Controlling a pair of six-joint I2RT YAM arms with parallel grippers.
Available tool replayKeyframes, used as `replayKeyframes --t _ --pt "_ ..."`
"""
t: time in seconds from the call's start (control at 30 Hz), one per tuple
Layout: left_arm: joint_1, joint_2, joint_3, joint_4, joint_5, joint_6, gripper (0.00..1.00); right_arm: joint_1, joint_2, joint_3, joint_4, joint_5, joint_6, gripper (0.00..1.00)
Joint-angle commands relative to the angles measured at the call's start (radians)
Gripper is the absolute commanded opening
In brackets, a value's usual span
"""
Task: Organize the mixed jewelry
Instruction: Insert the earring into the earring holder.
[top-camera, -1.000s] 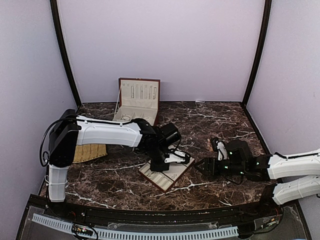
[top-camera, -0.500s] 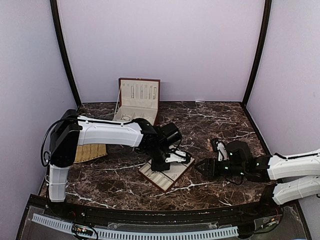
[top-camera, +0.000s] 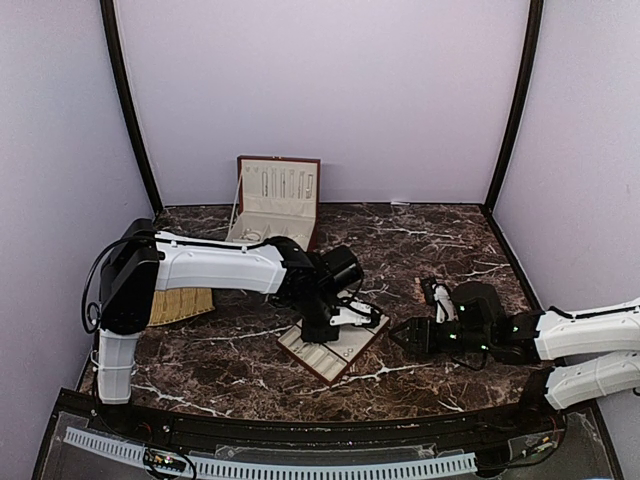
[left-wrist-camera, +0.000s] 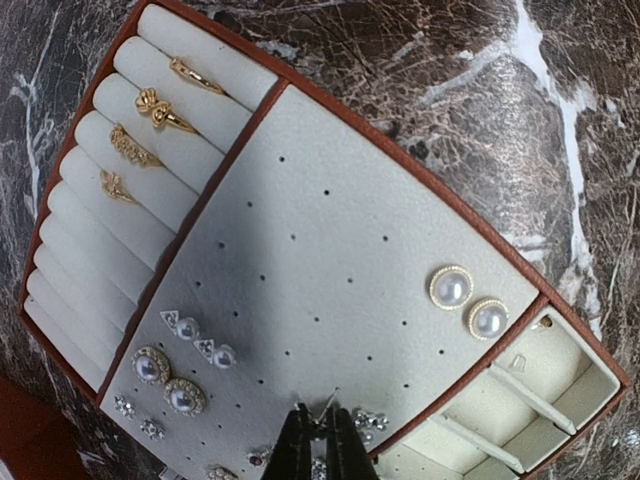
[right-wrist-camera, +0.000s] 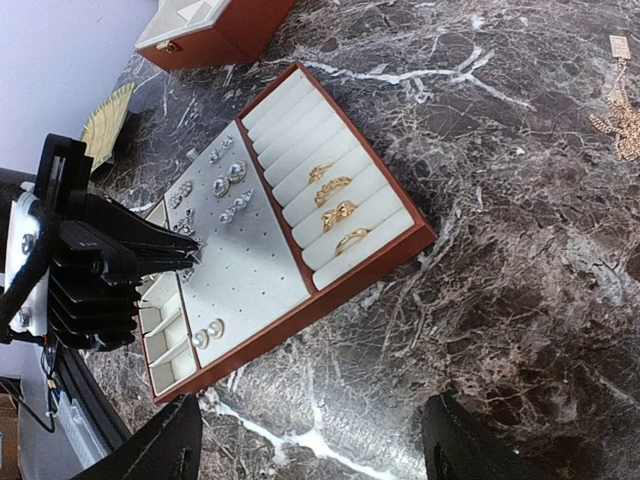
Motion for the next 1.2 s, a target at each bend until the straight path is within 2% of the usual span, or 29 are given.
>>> replayKeyframes --t 0.0,1.17 --pt "-0.004 -0.012 0.017 -0.044 -0.007 0.017 0.00 -0.008 0.002 -0.014 0.044 -0.003 0.011 0.76" --pt "-0.080 0.062 0.086 -0.072 -0.110 0.047 0.00 -0.009 -0.025 -0.038 0.035 0.001 0.017 0.76"
